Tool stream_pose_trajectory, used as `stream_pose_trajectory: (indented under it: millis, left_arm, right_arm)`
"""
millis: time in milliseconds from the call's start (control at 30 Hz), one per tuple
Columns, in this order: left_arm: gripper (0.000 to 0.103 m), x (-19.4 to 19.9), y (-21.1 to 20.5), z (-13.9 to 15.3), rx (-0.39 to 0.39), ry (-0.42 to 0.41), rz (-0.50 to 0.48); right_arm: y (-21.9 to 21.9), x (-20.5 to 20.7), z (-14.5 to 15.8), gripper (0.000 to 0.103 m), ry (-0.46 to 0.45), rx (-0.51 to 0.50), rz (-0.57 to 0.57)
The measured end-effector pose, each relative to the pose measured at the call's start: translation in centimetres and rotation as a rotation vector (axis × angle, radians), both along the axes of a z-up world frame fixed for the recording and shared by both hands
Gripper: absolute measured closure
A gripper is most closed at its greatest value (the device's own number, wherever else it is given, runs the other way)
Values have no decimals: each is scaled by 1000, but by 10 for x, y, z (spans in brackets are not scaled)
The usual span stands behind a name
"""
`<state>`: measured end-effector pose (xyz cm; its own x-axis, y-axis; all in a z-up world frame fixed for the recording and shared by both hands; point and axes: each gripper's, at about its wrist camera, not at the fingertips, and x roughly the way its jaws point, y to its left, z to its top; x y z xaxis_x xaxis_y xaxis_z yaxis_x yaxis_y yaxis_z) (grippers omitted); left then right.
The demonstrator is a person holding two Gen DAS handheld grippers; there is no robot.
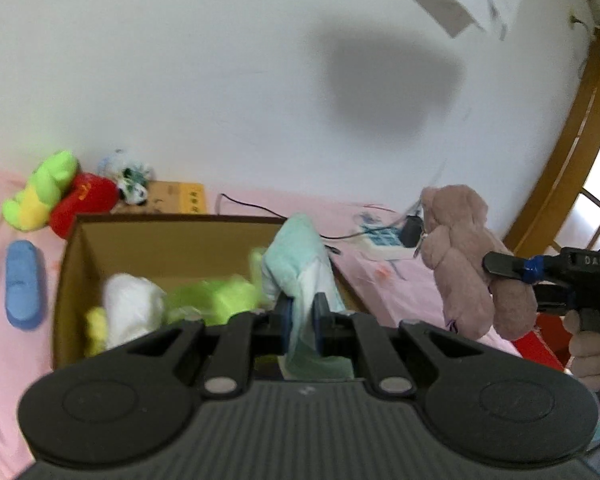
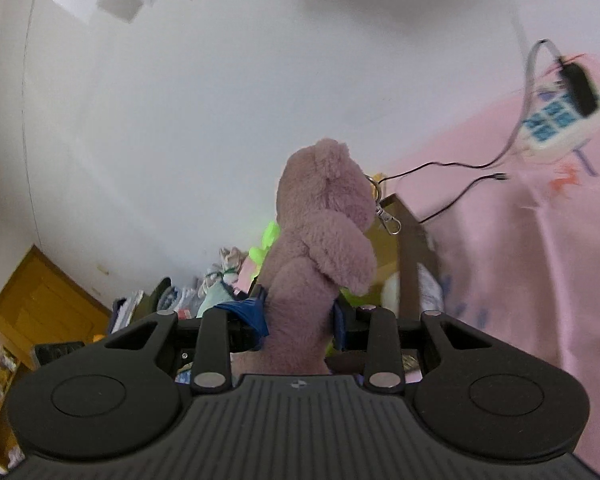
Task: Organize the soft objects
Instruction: 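Lift and carry the mint-green plush and pink teddy bear over the brown box, then lower both items into the box and open both grippers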
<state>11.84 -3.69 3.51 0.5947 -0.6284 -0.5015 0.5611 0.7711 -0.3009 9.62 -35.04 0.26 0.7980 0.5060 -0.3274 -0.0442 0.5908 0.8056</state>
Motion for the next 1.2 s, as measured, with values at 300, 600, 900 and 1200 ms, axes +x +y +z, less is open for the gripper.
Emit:
stream_pose_trajectory:
  millis: [300, 600, 900, 1200]
  left_arm:
    - [97, 66, 4, -24, 88, 47, 4]
    - [97, 96, -14, -58, 164, 119, -86]
    - [92, 103, -35, -71, 178, 134, -164]
    - [50, 98, -34, -63, 193, 129, -147]
  right_arm:
    - [47, 87, -22, 88, 107, -93, 50]
    - [82, 133, -44, 87, 244, -322, 145]
    - [107, 146, -47, 82, 360, -624, 194]
    - [119, 121, -22, 83, 290, -820, 143]
